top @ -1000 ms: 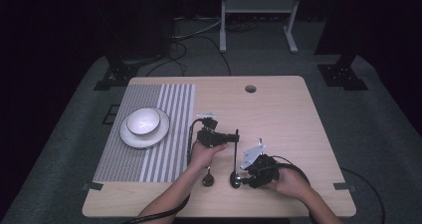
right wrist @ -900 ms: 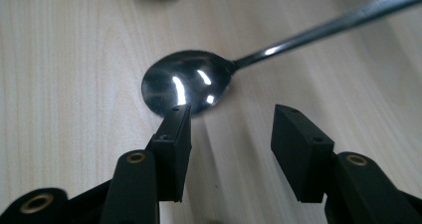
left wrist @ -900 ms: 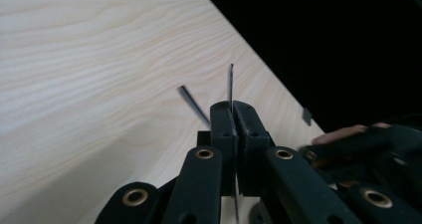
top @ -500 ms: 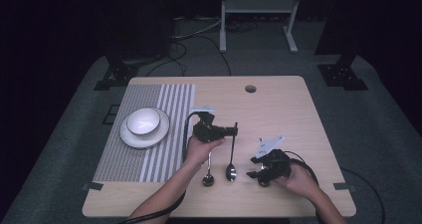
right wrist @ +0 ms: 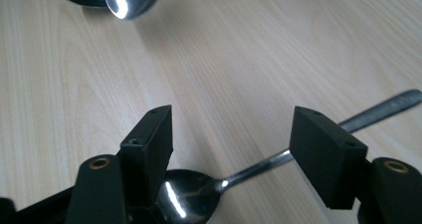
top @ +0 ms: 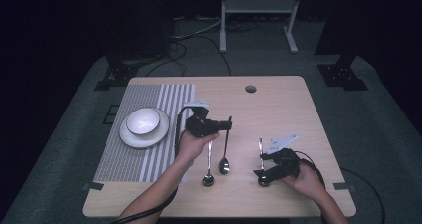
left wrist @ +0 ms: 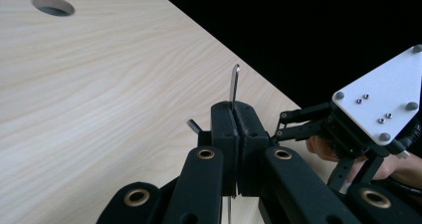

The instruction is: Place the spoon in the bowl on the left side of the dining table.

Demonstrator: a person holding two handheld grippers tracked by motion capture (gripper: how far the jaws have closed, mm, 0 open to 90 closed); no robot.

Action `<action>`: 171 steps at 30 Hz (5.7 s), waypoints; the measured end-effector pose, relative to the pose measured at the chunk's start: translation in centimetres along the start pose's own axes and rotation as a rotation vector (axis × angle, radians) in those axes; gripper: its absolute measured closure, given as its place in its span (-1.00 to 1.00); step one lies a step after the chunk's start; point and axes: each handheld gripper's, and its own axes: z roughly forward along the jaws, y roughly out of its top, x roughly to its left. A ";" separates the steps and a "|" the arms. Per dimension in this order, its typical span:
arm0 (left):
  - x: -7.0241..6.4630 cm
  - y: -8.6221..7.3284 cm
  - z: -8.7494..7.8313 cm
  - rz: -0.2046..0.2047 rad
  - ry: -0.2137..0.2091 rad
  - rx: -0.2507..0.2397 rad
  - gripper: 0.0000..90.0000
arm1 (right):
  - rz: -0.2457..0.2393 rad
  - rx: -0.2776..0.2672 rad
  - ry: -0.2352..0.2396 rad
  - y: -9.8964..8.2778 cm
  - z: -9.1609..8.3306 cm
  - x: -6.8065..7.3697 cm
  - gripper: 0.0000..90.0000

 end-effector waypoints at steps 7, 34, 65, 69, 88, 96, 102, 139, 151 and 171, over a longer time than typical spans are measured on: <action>0.3 0.9 -1.8 0.022 0.039 -0.018 0.98 | 0.037 -0.020 -0.018 -0.8 -0.8 -0.5 -0.32; 2.5 2.3 -6.3 0.016 0.135 -0.067 0.98 | 0.103 -0.084 -0.045 -2.4 -2.5 -1.0 -0.38; 5.1 4.3 -12.0 0.003 0.261 -0.134 0.98 | 0.118 -0.102 -0.056 -2.4 -2.9 -1.2 -0.44; 5.4 4.5 -12.9 -0.001 0.274 -0.151 0.98 | 0.119 -0.098 -0.055 -2.4 -2.8 -1.2 -0.44; 7.2 4.6 -16.3 -0.022 0.351 -0.191 0.98 | 0.123 -0.095 -0.062 -2.5 -2.9 -1.2 -0.44; 7.6 4.7 -17.8 -0.022 0.380 -0.217 0.98 | 0.123 -0.098 -0.065 -2.4 -3.0 -1.3 -0.44; 7.8 4.7 -18.6 -0.027 0.393 -0.236 0.98 | 0.125 -0.097 -0.069 -2.5 -3.1 -1.3 -0.44; 10.4 4.1 -23.0 -0.088 0.513 -0.315 0.97 | 0.134 -0.112 -0.074 -2.5 -3.5 -1.4 -0.45; 11.4 3.3 -23.9 -0.109 0.556 -0.328 0.97 | 0.137 -0.113 -0.072 -2.5 -3.5 -1.5 -0.45; 13.6 0.5 -24.8 -0.179 0.633 -0.338 0.97 | 0.131 -0.104 -0.067 -2.5 -3.2 -1.5 -0.45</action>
